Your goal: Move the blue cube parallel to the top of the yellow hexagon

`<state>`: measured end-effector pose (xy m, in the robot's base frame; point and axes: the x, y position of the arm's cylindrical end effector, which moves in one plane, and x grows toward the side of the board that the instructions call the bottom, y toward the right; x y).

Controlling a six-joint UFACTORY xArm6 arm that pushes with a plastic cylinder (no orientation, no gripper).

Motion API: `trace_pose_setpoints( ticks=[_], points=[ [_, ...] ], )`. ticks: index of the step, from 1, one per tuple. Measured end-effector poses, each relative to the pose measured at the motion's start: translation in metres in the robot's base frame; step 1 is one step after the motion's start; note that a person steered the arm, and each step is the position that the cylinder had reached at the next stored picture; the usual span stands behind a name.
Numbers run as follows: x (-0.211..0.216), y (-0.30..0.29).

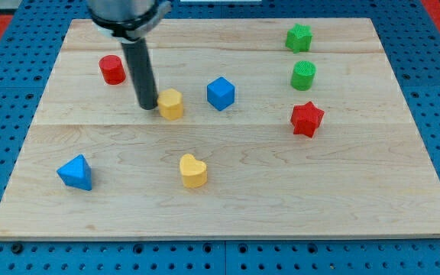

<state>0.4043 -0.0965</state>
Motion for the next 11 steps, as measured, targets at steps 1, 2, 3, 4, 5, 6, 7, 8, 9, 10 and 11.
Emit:
trace_pose_setpoints(
  ticks=[1, 2, 3, 4, 5, 6, 7, 8, 9, 10, 11],
  points=[
    [0.0, 0.027],
    [0.014, 0.007],
    [0.063, 0.037],
    [0.052, 0.086],
    [0.015, 0.093],
    [-0.027, 0.093],
    [-0.067, 0.084],
    [-0.075, 0.109],
    [-0.049, 0.159],
    [-0.091, 0.172],
    [-0.118, 0.144]
  ],
)
